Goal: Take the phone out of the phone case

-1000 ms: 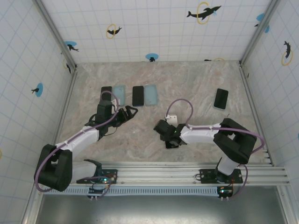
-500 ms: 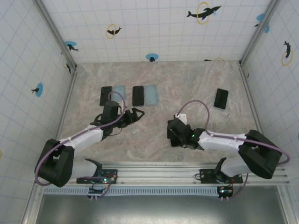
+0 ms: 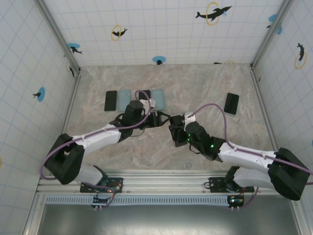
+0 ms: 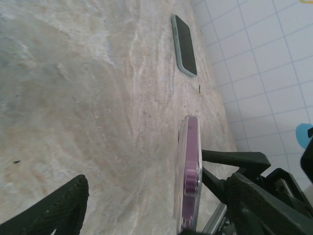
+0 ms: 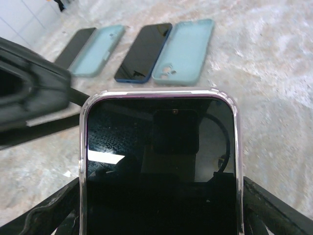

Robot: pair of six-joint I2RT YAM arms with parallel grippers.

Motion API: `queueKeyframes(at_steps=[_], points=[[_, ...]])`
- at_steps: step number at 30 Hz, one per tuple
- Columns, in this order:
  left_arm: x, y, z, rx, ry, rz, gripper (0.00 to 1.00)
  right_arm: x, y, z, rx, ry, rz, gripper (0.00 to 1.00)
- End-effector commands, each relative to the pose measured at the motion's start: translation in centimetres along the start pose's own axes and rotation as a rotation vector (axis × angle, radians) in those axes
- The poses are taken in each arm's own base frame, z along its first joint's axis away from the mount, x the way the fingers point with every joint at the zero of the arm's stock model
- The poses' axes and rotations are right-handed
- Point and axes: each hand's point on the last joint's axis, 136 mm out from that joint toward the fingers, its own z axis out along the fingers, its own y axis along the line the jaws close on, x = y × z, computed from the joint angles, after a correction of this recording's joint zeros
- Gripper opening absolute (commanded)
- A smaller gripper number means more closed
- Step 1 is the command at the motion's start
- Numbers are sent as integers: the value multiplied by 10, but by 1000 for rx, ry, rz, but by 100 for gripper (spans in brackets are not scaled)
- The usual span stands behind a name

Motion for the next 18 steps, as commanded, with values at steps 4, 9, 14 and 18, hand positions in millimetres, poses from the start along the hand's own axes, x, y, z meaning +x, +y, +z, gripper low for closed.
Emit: queueKeyframes(at_steps=[4, 9, 14, 18], points=[[-4, -21, 14, 52, 3, 61, 61, -29, 15, -11, -84, -117, -2, 43], [0, -28, 20, 78, 32, 72, 44, -30, 17, -12, -101, -119, -4, 43], [5, -35, 24, 107, 52, 81, 32, -31, 17, -13, -116, -118, -1, 43], [8, -39, 26, 131, 70, 84, 25, -32, 20, -13, -131, -119, -1, 42]])
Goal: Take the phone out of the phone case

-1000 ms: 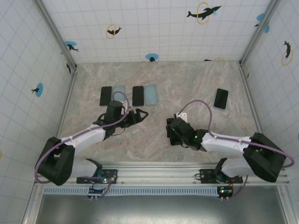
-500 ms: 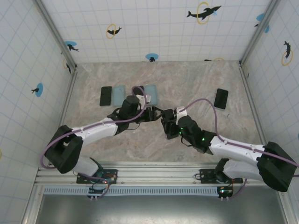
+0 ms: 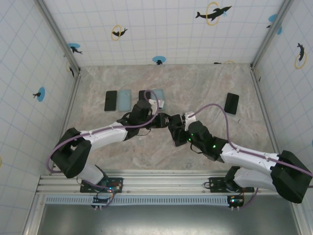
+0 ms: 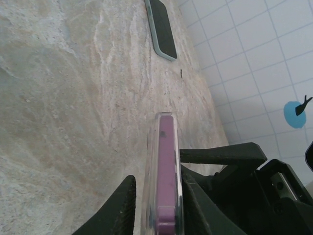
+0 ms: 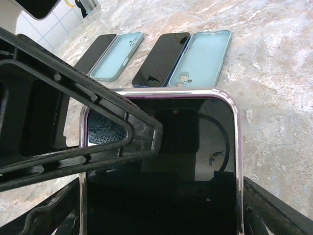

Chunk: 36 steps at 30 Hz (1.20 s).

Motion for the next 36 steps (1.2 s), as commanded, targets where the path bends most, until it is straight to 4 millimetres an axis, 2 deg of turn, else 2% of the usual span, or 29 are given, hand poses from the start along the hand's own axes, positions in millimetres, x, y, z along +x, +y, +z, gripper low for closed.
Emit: queueKeyframes(at_steps=[1, 4, 7, 11, 18, 25, 30, 36], points=[[-5, -17, 4, 60, 5, 36, 22, -27, 13, -7, -65, -108, 18, 42], [-4, -18, 4, 75, 5, 28, 14, -25, 13, -6, -67, -100, 15, 44], [-5, -20, 3, 77, -2, 24, 7, -24, 13, -6, -67, -97, 14, 51], [-9, -21, 2, 76, -15, 27, 5, -17, 12, -4, -81, -79, 17, 72], [-22, -18, -2, 63, -47, 27, 4, -6, 12, -7, -112, -61, 24, 90], [-44, -11, -14, 64, -99, 7, 4, -2, 8, -16, -129, -64, 44, 94], [-66, -8, -28, 80, -167, -33, 6, -3, -4, -24, -123, -92, 120, 94], [-98, -18, -54, 142, -288, -86, 7, -14, -5, -35, -219, -172, 267, 91]])
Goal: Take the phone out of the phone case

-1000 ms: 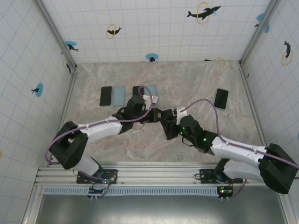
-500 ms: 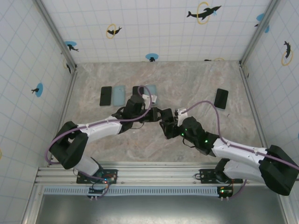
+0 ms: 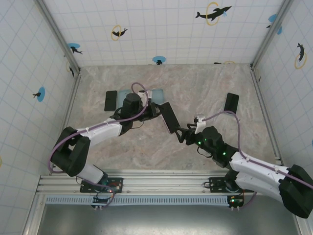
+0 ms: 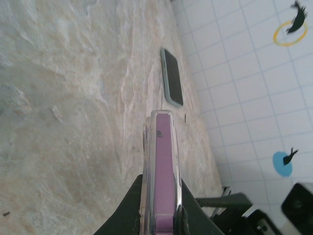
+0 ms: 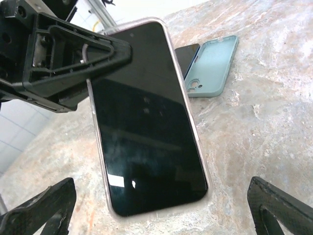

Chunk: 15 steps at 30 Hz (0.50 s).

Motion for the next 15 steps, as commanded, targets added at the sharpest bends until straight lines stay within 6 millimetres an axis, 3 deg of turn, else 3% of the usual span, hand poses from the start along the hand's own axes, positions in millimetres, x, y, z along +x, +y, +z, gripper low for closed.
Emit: queueKeyframes(at_steps=[1, 8, 15], points=[[-40, -55, -20, 170, -129, 17, 7, -17, 16, -5, -113, -82, 112, 90], [-65, -76, -38, 249, -258, -37, 7, -38, 36, -6, -258, -154, 279, 75], [-77, -93, -51, 336, -328, -81, 7, -63, 53, -10, -371, -239, 370, 51]])
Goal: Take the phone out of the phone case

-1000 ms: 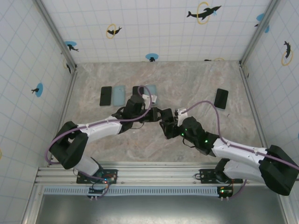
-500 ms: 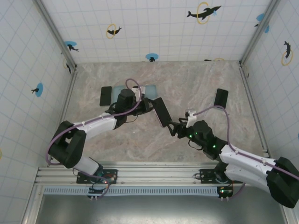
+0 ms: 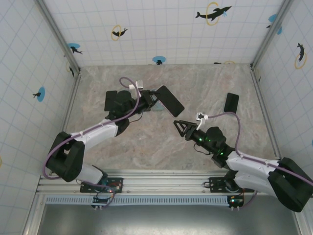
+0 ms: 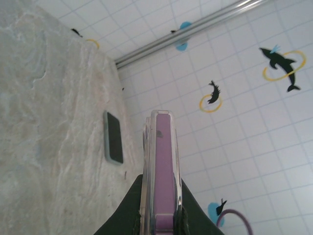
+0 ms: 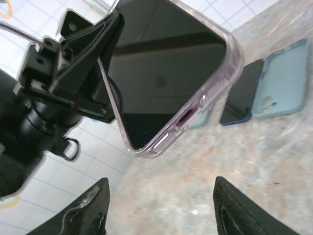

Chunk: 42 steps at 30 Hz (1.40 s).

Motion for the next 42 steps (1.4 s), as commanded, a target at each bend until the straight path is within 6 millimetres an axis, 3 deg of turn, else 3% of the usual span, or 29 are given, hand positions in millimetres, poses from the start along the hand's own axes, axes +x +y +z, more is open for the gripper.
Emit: queueKeyframes(at_steps=[1, 7, 27, 34, 42], points=[[-19, -43, -11, 150, -83, -4, 7, -27, 30, -4, -143, -109, 60, 47], [-20, -52, -15, 199, -94, -26, 7, -42, 42, 0, -199, -146, 106, 38], [-17, -62, -18, 265, -82, -70, 7, -56, 57, 6, -288, -163, 157, 25], [-15, -68, -19, 285, -72, -86, 8, -53, 54, 9, -280, -145, 156, 11], [-17, -72, -22, 331, -77, -201, 7, -42, 46, 11, -239, -106, 60, 7]])
